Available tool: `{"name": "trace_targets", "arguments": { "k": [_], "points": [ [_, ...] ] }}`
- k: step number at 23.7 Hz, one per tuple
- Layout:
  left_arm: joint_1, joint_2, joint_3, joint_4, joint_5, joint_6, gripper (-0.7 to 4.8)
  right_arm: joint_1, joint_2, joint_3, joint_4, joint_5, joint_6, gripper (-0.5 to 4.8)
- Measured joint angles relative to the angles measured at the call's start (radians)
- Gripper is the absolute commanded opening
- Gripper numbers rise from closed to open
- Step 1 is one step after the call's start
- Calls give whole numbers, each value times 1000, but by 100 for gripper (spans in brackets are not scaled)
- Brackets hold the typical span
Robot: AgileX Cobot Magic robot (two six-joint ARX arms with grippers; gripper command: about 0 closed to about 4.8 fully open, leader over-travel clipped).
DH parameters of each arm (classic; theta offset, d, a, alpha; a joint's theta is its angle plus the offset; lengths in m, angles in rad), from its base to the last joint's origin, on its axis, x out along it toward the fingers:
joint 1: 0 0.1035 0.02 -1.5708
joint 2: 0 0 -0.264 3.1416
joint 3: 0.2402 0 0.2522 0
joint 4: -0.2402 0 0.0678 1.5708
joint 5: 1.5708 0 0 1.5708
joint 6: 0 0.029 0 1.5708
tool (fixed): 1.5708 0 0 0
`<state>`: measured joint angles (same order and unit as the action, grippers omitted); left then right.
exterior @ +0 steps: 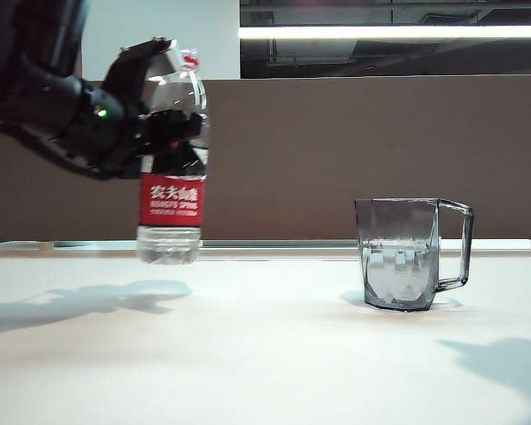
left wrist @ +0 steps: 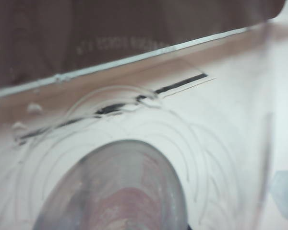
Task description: Pick up the mineral water bottle with the left hand on the table and pour water into the mug until it's half full.
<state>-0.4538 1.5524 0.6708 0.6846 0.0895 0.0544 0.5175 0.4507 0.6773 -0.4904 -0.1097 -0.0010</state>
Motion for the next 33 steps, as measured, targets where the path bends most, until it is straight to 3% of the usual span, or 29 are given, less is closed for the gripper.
{"name": "trace_targets", "arguments": {
  "k": [6, 12, 19, 28, 33],
  "points": [
    [6, -34, -165, 192, -2, -102, 175, 0, 0, 0, 0, 0, 0, -2],
    [6, -32, -267, 328, -2, -116, 174, 0, 0, 0, 0, 0, 0, -2],
    [6, 36, -281, 376, 0, -54, 174, 0, 0, 0, 0, 0, 0, -2],
    [6, 42, -283, 448, 0, -48, 184, 0, 0, 0, 0, 0, 0, -2],
    [6, 42, -283, 407, 0, -48, 185, 0, 0, 0, 0, 0, 0, -2]
  ]
}}
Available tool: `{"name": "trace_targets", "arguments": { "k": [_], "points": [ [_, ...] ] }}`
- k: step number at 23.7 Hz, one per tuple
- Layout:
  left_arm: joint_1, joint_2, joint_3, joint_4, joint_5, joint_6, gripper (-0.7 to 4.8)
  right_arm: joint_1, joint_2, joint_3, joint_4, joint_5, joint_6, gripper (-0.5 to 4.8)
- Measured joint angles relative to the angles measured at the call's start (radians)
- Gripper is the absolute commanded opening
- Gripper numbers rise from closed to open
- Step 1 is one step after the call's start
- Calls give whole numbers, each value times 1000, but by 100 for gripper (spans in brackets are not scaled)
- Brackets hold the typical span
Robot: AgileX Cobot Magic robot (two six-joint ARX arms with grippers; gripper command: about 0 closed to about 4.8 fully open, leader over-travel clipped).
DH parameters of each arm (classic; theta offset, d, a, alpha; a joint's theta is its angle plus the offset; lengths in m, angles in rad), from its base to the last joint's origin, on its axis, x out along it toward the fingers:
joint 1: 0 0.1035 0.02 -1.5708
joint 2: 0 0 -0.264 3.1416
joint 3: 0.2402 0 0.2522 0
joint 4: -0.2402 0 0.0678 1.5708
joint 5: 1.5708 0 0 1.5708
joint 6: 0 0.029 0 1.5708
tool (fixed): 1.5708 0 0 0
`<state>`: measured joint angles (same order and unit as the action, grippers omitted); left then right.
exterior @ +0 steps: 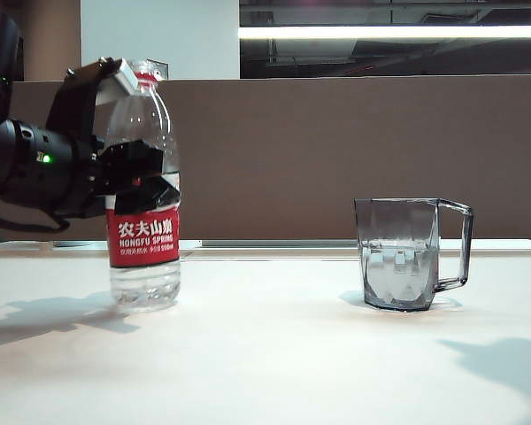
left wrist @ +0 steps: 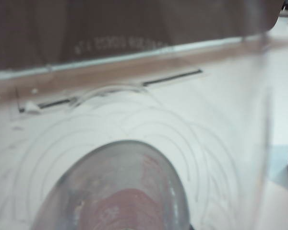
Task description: Pick up the mineral water bottle with the left hand on the table and pour water into the mug until it's half full.
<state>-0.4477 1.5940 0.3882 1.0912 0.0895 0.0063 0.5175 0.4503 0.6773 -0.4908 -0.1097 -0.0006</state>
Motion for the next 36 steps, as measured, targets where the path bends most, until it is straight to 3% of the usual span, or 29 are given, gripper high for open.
{"name": "trace_targets", "arguments": {
  "k": [3, 6, 7, 14, 18, 27, 29, 31, 32, 36],
  "points": [
    [0, 0, 0, -14, 0, 0, 201, 0, 0, 0, 0, 0, 0, -2],
    [0, 0, 0, -14, 0, 0, 438, 0, 0, 0, 0, 0, 0, -2],
    [0, -1, 0, -12, 0, 0, 453, 0, 0, 0, 0, 0, 0, -2],
    [-2, -59, 0, -60, 0, -35, 458, 0, 0, 0, 0, 0, 0, -2],
    [-2, -212, 0, -243, 0, -42, 458, 0, 0, 0, 0, 0, 0, -2],
    [-2, -594, 0, -788, 0, -42, 456, 0, 0, 0, 0, 0, 0, -2],
    [-2, -674, 0, -894, 0, -42, 369, 0, 0, 0, 1, 0, 0, -2],
    [-2, -750, 0, -978, 0, -42, 143, 0, 0, 0, 0, 0, 1, -2],
    [-2, -778, 0, -1011, 0, -42, -3, 0, 0, 0, 0, 0, 6, -2],
    [-2, -895, 0, -1161, 1, -50, -7, 0, 0, -5, 8, 4, 22, -2]
  ]
}}
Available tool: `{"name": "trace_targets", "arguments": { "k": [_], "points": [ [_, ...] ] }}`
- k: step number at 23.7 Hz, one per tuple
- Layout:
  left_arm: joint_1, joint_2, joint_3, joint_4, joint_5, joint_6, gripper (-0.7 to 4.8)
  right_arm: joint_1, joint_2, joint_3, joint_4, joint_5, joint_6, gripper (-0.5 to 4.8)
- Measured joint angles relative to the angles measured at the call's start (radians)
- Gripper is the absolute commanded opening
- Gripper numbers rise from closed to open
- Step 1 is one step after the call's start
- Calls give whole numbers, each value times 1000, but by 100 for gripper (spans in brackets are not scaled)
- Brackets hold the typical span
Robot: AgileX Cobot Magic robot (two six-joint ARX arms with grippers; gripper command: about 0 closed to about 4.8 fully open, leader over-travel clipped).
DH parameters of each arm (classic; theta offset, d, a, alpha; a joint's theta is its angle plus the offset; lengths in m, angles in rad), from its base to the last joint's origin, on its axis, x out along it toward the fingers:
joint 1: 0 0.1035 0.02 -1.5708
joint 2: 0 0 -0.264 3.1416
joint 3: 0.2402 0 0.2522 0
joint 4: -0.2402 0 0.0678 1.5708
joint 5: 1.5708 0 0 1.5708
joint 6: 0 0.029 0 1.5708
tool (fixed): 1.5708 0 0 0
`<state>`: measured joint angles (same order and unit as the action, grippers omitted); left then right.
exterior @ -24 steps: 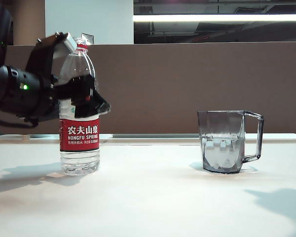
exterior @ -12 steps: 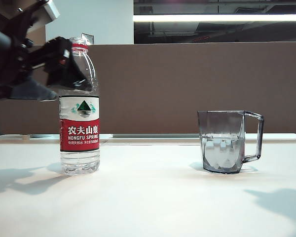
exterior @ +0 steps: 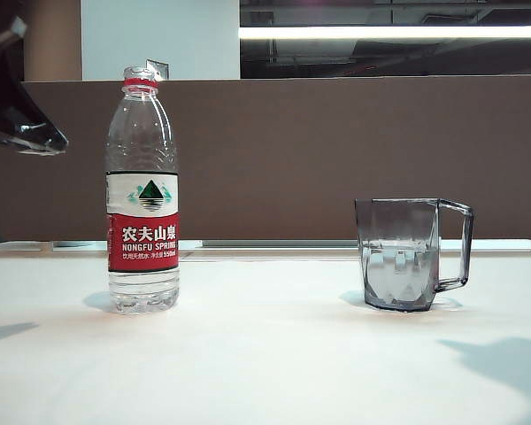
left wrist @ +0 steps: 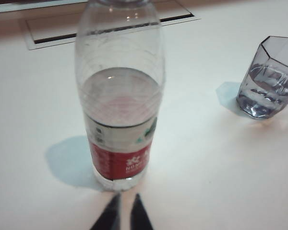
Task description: Pick up the mineral water bottle with the left hand on the table and pour water into the mug until it's half full.
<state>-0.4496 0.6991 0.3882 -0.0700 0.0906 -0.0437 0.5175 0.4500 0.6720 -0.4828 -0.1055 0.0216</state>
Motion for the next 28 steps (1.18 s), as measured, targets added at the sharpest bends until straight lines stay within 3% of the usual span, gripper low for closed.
{"name": "trace_targets", "arguments": {
  "k": [4, 10, 18, 28],
  "points": [
    [0, -13, 0, -71, 0, -2, -7, 0, -7, -68, 60, -2, -3, -2],
    [0, -13, -5, -74, 0, -2, -7, 2, -119, -265, 270, -3, -30, -2],
    [0, -13, -119, 37, 0, -1, -7, 0, -202, -389, 305, -1, -26, -2],
    [0, -13, -227, 228, 0, 1, -6, 0, -231, -389, 306, -1, -25, -1]
  ]
}}
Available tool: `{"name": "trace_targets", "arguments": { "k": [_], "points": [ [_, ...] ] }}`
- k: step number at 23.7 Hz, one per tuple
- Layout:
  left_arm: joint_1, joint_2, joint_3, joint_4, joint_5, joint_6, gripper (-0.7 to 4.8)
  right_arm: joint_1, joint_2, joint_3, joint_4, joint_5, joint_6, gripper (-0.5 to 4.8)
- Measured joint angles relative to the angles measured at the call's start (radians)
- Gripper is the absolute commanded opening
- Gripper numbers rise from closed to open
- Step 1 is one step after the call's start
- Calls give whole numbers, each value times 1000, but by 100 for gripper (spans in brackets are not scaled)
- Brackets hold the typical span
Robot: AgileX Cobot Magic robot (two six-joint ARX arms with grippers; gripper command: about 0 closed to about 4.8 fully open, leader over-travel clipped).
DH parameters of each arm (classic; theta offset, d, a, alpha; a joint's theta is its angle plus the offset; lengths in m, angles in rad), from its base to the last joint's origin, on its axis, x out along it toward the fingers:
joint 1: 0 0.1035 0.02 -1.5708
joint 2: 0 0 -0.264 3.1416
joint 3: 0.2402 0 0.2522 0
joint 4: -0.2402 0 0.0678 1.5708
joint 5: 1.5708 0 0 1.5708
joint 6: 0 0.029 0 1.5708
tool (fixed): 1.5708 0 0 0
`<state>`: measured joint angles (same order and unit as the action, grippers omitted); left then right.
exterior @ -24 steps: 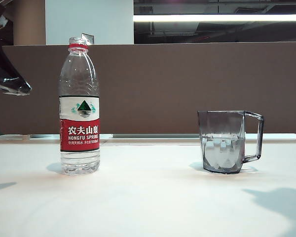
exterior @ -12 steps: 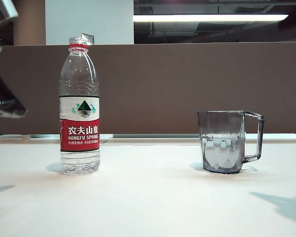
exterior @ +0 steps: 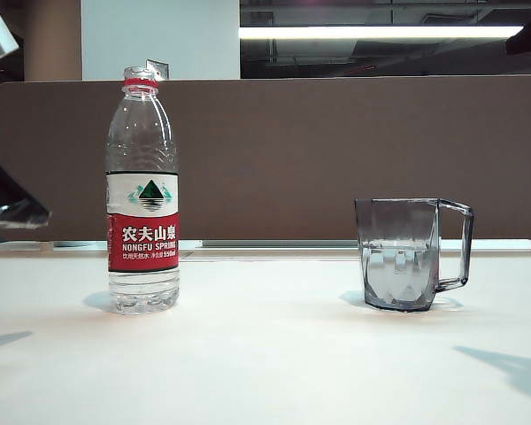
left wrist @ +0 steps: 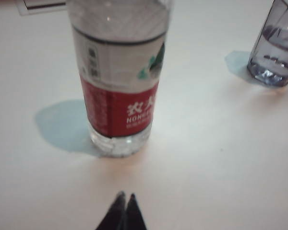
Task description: Pick up the mineral water bottle with the left hand on the table and pour water into the mug until it's half full.
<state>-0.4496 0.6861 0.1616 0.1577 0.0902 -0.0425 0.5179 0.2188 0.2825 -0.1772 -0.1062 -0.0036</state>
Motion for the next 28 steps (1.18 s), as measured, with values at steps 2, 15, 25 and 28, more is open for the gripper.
{"name": "trace_targets", "arguments": {
  "k": [2, 15, 25, 28],
  "points": [
    [0, 0, 0, 29, 0, 0, -6, 0, 0, 0, 0, 0, 0, 0],
    [10, -24, 0, 425, 1, 0, -6, 0, 0, 0, 0, 0, 0, -1],
    [231, -267, 0, 237, 2, 0, -6, 0, 0, 0, 0, 0, 0, -1],
    [308, -316, 0, 189, 0, 0, -6, 0, 0, 0, 0, 0, 0, 0]
  ]
}}
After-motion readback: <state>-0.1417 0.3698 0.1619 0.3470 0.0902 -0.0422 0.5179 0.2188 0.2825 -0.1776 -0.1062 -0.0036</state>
